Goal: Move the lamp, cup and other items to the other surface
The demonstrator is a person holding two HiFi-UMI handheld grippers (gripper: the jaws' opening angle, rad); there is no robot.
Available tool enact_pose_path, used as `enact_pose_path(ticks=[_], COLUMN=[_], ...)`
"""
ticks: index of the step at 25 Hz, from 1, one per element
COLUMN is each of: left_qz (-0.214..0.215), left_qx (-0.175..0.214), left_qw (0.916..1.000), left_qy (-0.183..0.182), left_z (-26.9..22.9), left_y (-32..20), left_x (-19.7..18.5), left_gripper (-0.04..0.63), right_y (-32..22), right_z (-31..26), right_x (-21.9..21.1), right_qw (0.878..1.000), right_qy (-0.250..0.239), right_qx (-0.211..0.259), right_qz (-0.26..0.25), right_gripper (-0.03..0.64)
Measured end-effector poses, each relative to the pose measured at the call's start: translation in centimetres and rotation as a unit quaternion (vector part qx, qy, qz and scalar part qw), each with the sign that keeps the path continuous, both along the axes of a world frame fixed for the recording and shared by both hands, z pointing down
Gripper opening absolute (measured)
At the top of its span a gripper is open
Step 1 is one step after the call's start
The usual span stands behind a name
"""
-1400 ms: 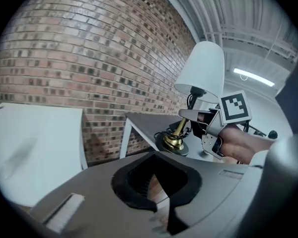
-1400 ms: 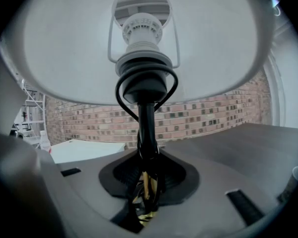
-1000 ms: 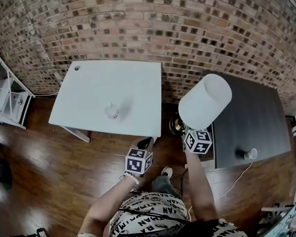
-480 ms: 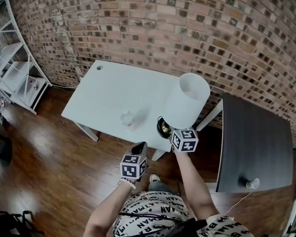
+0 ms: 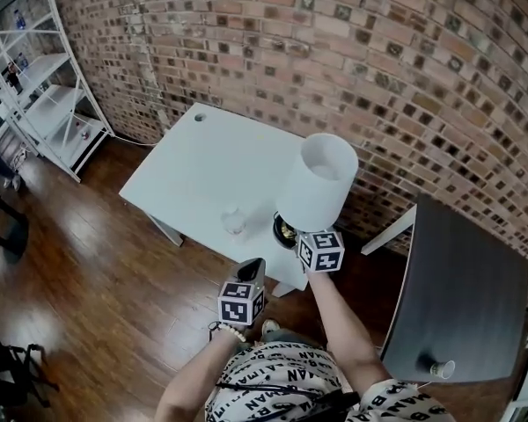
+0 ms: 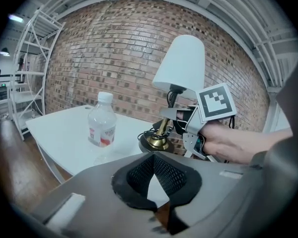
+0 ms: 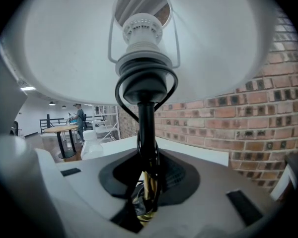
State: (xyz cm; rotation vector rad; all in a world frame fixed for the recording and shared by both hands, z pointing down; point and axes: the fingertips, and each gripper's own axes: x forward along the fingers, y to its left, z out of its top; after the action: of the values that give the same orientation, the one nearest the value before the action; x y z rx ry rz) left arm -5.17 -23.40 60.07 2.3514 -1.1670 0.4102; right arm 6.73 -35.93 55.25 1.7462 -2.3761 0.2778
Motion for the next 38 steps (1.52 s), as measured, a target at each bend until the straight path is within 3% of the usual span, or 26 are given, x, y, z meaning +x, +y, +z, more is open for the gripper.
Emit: enact_pose_path(ticks=[18, 38], left_qz=[-0.069, -0.084], left_qx=[-0.013, -0.026], left_qw=[0.9975, 0.9960], left_qy=[-0.006, -0.013], left_z=[2.3, 3.7], left_y=[-2.4, -2.6], left_x=[-2.5, -3.2], left_gripper=[0.000, 0.000], right_y=[-4.6, -5.2], right_z=[4.7, 7.2], right_x=[-4.6, -5.8], right_qw=[0.997, 0.996], right_qy=[-0.006, 0.005], right_qx=[-0.020, -0.014], right_qz=[-0.071, -0.087], right_gripper=[0.092, 0.092])
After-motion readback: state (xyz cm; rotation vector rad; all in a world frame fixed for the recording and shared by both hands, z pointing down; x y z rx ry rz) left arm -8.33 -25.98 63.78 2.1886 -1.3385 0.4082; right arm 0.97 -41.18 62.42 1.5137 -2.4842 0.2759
